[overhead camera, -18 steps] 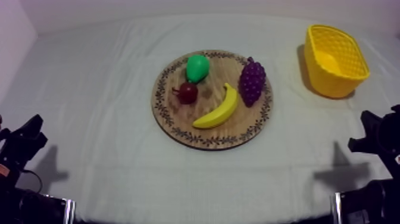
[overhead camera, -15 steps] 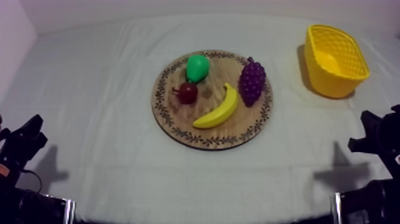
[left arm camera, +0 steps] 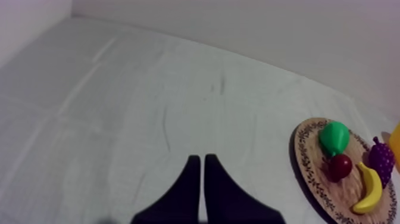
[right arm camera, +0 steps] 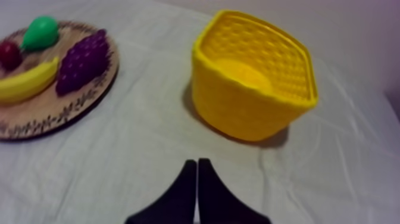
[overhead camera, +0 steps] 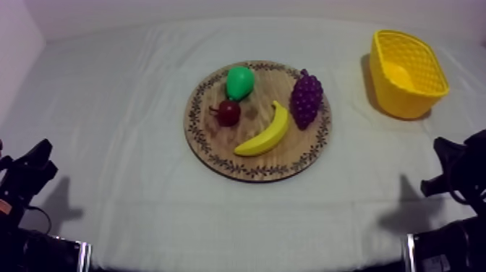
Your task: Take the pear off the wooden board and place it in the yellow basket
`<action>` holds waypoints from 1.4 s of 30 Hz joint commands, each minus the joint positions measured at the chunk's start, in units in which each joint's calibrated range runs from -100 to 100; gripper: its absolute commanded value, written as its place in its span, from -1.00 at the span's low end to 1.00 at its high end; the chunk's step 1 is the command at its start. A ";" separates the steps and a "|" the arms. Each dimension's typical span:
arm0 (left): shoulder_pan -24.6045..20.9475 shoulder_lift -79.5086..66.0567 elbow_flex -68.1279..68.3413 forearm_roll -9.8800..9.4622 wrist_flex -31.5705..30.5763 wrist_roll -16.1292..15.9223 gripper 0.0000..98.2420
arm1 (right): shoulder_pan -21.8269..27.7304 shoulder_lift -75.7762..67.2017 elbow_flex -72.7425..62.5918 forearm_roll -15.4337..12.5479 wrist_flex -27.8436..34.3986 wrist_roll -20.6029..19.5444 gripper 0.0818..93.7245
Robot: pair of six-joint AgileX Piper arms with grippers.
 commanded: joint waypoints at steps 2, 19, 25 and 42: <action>0.01 0.02 -0.02 0.01 0.02 0.01 -1.00 | -9.98 6.57 -2.01 10.03 6.29 -10.37 -0.99; 0.01 0.02 -0.02 0.01 0.02 0.00 -1.00 | -24.06 54.63 -57.16 14.84 34.87 -28.75 -0.99; 0.01 0.02 -0.02 0.01 0.02 0.00 -1.00 | -24.53 69.40 -79.35 10.34 43.55 -28.65 -0.99; 0.01 0.02 -0.02 0.01 0.02 0.00 -1.00 | -25.68 107.81 -126.83 3.96 55.16 -30.47 -0.99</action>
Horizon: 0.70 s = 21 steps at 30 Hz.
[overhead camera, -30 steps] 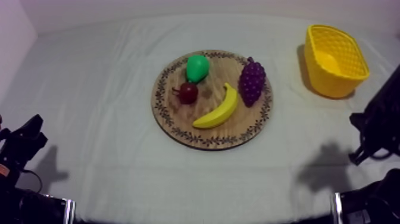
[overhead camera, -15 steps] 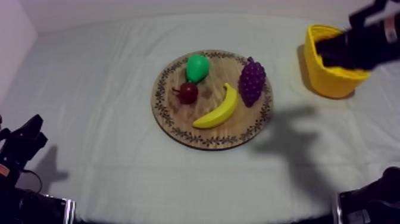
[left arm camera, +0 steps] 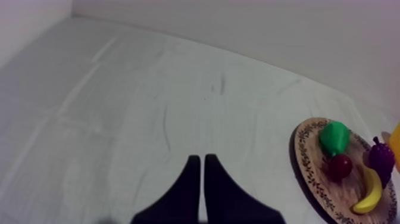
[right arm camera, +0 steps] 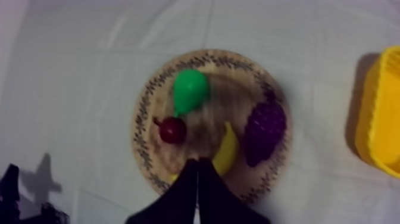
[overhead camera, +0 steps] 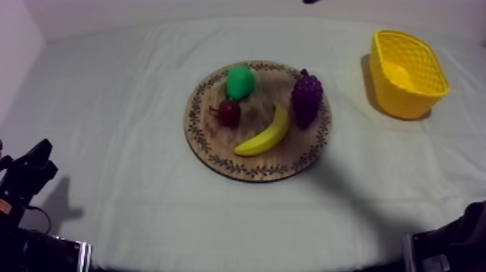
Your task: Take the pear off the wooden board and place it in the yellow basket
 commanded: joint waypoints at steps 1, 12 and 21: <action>0.01 0.02 -0.02 0.01 0.02 0.00 -1.00 | -0.25 8.93 -11.93 -0.42 0.14 -0.07 -0.99; 0.01 0.02 -0.02 0.01 0.02 0.00 -1.00 | -0.18 22.12 -25.17 -1.52 0.47 1.76 -0.72; 0.01 0.02 -0.02 0.01 0.02 0.00 -1.00 | 0.89 25.09 -26.58 -4.32 0.59 3.47 -0.02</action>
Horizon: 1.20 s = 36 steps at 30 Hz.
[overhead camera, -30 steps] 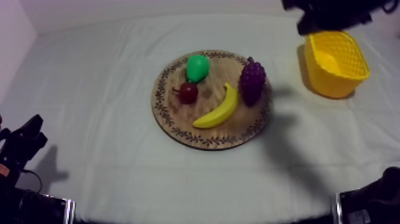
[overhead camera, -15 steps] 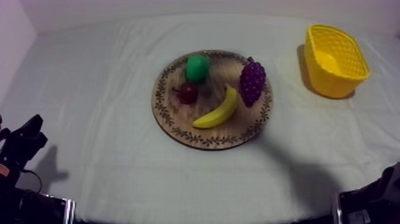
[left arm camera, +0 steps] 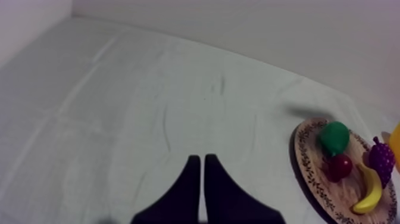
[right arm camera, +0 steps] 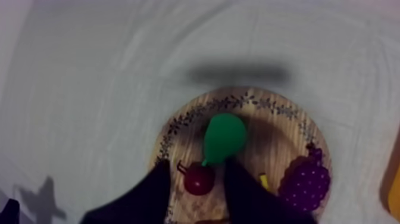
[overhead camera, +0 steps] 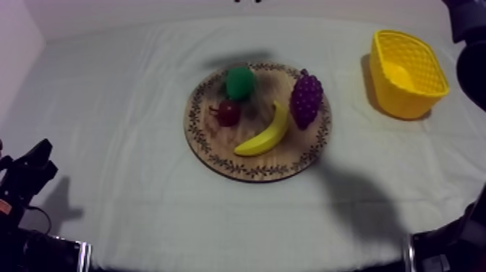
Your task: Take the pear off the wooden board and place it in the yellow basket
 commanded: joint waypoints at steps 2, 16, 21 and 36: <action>0.01 0.02 -0.02 0.01 0.02 0.00 -1.00 | 0.29 0.45 0.43 -0.79 -0.06 0.40 0.10; 0.01 0.02 -0.02 0.01 0.02 0.00 -1.00 | -1.55 10.46 7.39 -0.01 -0.19 -3.19 0.36; 0.01 0.02 -0.02 0.01 0.02 0.00 -1.00 | -2.01 15.93 6.47 0.14 -0.14 -5.11 0.40; 0.01 0.02 -0.02 0.01 0.02 0.00 -1.00 | -0.21 29.57 -7.37 -1.46 -0.12 -6.87 0.38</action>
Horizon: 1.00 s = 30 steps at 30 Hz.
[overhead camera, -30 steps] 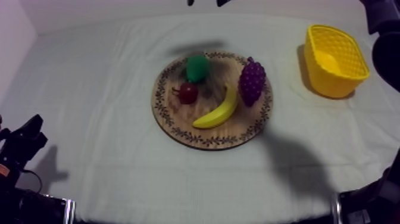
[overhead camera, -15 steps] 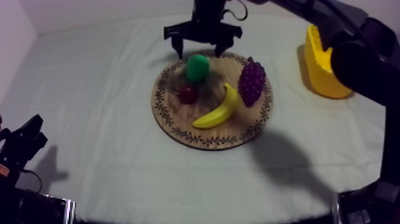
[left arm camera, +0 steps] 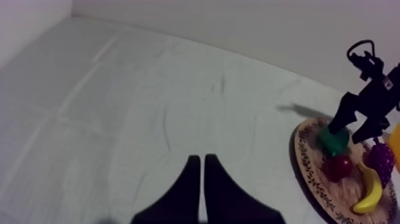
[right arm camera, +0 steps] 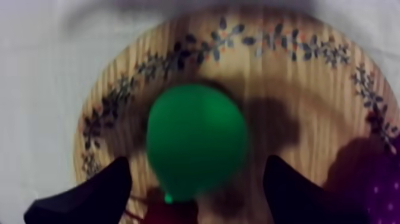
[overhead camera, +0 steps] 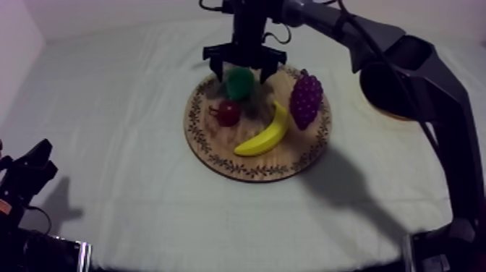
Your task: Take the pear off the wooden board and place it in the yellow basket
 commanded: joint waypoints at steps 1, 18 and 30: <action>0.01 0.02 -0.02 0.01 0.02 0.00 -1.00 | 0.06 2.21 -2.62 -0.25 0.15 -0.01 0.37; 0.01 0.02 -0.02 0.01 0.02 0.00 -1.00 | -0.17 7.89 -8.24 1.08 0.07 0.81 -0.14; 0.01 0.02 -0.02 0.01 0.02 0.00 -1.00 | 0.24 -11.05 7.61 3.82 0.02 2.43 -0.12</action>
